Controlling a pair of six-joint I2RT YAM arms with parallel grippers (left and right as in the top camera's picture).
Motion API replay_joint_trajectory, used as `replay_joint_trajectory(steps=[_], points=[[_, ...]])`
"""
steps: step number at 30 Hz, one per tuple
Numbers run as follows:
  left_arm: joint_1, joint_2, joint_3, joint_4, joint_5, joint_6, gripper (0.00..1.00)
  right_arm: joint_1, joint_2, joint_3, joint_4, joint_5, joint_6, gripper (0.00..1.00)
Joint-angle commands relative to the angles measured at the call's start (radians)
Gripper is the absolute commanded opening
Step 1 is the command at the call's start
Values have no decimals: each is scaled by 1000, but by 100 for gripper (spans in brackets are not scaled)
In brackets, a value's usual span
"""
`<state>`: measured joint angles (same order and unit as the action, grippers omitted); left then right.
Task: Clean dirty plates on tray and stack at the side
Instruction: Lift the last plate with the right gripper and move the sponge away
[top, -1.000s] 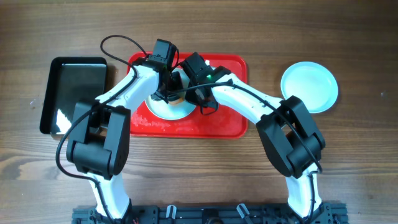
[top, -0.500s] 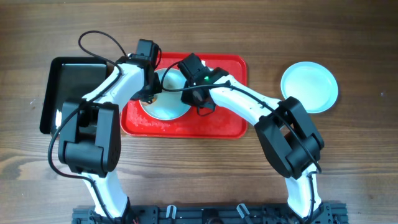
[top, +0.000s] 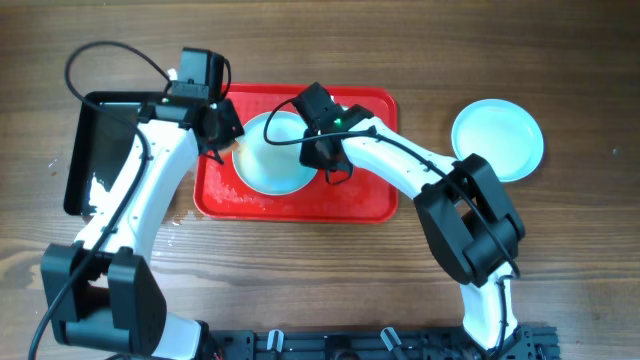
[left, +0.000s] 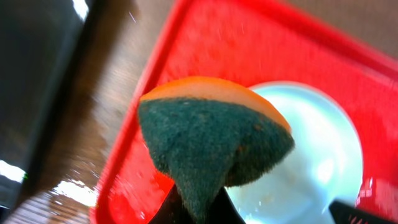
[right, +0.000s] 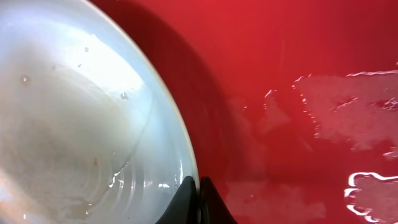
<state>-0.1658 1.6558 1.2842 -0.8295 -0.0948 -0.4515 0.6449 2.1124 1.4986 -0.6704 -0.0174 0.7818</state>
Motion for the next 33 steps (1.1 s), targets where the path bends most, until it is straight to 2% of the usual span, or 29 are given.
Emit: replay_joint_trajectory(steps=[1, 4, 6, 8, 10, 11, 21, 25, 30, 33], points=[[6, 22, -104, 17, 147, -13, 4, -5, -109, 8, -28, 80, -121, 4], [6, 22, -177, 48, 149, -34, 4, -5, -142, 77, -169, 313, -240, 4], [6, 22, -201, 58, 155, -37, 4, -5, -142, 153, -315, 536, -271, 4], [6, 22, -207, 61, 154, -55, 4, -5, -143, 195, -393, 645, -311, 4], [5, 22, -209, 61, 159, -56, 4, -5, -143, 233, -443, 706, -445, 4], [3, 22, -216, 63, 174, -59, 4, -3, -143, 239, -471, 792, -467, 4], [-72, 22, -223, 105, 188, -63, 4, 61, -143, 239, -507, 1312, -535, 4], [-79, 22, -223, 111, 188, -63, 4, 129, -142, 238, -411, 1365, -705, 4], [-79, 22, -224, 108, 188, -63, 4, 175, -142, 238, -358, 1432, -755, 4], [-79, 22, -224, 107, 188, -63, 4, 176, -142, 227, -328, 1363, -776, 4]])
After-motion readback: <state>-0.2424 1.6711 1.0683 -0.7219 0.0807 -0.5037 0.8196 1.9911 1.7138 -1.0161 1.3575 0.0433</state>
